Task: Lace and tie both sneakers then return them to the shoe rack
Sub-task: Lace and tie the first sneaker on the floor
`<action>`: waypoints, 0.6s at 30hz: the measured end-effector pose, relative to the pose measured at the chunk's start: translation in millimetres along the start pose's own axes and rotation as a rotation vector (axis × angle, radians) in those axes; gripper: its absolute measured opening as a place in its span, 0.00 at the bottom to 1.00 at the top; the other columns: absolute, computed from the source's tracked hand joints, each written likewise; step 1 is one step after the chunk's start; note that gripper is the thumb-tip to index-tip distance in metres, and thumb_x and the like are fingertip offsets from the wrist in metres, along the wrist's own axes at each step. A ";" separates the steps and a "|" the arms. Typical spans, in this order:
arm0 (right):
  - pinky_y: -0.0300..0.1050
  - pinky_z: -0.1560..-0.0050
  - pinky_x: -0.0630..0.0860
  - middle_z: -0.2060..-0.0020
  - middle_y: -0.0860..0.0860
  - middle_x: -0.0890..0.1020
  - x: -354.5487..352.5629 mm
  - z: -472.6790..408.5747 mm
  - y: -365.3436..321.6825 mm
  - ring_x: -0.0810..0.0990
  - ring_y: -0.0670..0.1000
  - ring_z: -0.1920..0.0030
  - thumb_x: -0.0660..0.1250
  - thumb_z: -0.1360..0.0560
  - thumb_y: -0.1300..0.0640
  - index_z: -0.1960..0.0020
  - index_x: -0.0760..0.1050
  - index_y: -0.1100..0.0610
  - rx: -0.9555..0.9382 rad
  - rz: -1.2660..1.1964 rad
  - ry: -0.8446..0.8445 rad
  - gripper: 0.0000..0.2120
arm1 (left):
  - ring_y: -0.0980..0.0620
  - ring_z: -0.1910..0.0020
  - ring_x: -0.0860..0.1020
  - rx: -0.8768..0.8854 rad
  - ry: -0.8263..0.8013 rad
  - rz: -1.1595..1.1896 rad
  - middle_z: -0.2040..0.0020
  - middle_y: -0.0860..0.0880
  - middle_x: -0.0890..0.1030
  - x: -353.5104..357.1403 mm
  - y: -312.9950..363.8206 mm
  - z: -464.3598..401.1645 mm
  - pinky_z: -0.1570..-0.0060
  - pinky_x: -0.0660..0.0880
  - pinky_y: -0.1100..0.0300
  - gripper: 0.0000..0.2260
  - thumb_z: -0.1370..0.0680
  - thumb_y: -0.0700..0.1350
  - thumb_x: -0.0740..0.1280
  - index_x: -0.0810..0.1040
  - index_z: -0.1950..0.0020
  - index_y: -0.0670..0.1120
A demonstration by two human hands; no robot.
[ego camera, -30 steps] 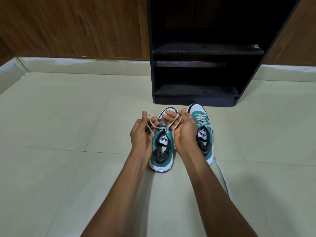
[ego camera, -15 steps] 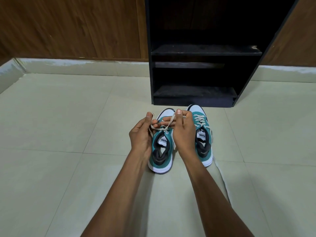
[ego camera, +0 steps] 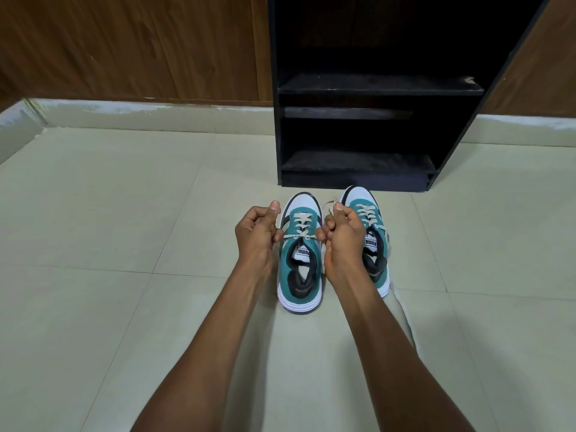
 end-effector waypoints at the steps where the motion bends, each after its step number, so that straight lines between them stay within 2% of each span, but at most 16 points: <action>1: 0.40 0.73 0.64 0.72 0.49 0.66 -2.1 -0.7 0.0 0.63 0.45 0.74 0.60 0.16 0.61 0.53 0.74 0.57 -0.004 0.013 0.009 0.08 | 0.56 0.77 0.61 0.020 -0.002 -0.027 0.70 0.46 0.65 -1.0 0.5 -1.5 0.76 0.64 0.63 0.14 0.22 0.41 0.72 0.71 0.65 0.42; 6: 0.37 0.76 0.62 0.74 0.47 0.66 -6.9 -2.4 -2.9 0.62 0.44 0.76 0.61 0.16 0.62 0.54 0.74 0.57 -0.022 0.072 0.030 0.09 | 0.58 0.78 0.63 0.117 -0.047 -0.149 0.78 0.55 0.65 2.2 5.3 -5.0 0.75 0.66 0.64 0.17 0.22 0.40 0.72 0.69 0.68 0.43; 18: 0.37 0.75 0.62 0.72 0.48 0.67 -13.0 -8.0 -2.8 0.62 0.44 0.74 0.62 0.17 0.60 0.55 0.73 0.56 -0.047 0.159 0.070 0.08 | 0.59 0.78 0.67 0.185 -0.044 -0.208 0.78 0.55 0.69 -1.6 9.8 -11.7 0.76 0.69 0.66 0.16 0.22 0.40 0.72 0.70 0.66 0.41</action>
Point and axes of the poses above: each hand's wrist, its own z-axis away from the middle knuckle, its own x-axis out of the palm, y = z × x, the point moved 7 cm from there along -z, towards the middle knuckle
